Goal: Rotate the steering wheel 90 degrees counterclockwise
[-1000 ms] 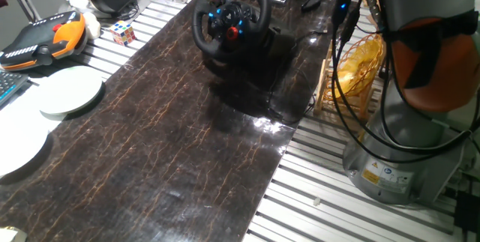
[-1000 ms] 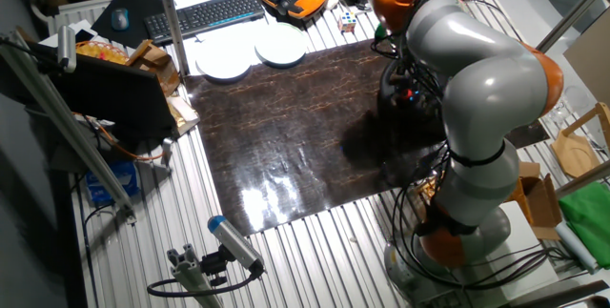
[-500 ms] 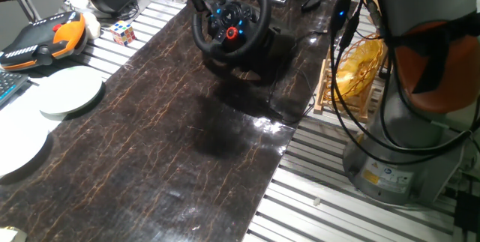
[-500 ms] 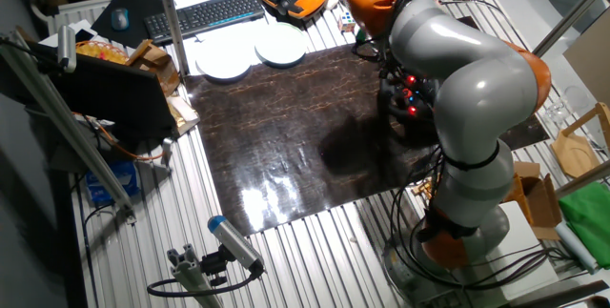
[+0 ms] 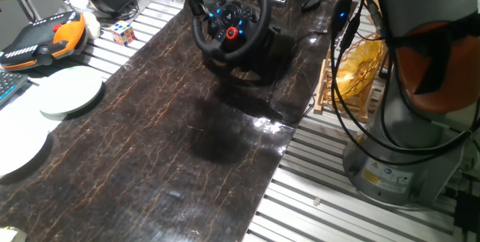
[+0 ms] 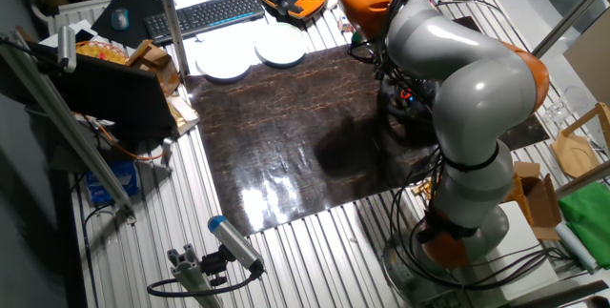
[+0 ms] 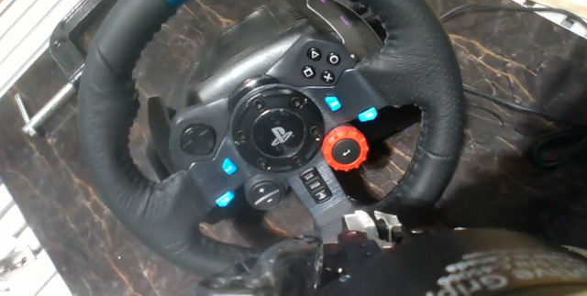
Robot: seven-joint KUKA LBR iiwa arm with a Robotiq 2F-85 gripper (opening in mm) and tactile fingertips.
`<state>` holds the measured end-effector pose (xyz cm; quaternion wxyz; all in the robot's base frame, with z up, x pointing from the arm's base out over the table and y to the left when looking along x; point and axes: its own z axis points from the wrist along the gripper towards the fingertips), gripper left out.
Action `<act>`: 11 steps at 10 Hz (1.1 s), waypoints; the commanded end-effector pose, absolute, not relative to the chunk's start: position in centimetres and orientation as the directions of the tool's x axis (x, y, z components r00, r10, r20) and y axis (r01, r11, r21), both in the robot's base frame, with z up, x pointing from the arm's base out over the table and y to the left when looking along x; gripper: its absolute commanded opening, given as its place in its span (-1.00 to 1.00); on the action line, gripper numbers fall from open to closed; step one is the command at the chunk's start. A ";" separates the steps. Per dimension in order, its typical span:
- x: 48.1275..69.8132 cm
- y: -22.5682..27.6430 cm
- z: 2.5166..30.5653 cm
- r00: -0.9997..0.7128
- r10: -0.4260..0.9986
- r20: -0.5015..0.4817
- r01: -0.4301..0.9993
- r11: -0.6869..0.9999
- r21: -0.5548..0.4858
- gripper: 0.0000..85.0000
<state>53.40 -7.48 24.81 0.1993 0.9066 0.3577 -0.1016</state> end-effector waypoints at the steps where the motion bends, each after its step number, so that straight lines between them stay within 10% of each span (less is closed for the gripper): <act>1: 53.4 -7.5 24.8 0.719 0.614 -0.327 0.694 -0.659 0.290 -0.98; 11: 52.8 -9.6 24.7 0.694 0.640 -0.330 0.719 -0.632 0.288 -0.98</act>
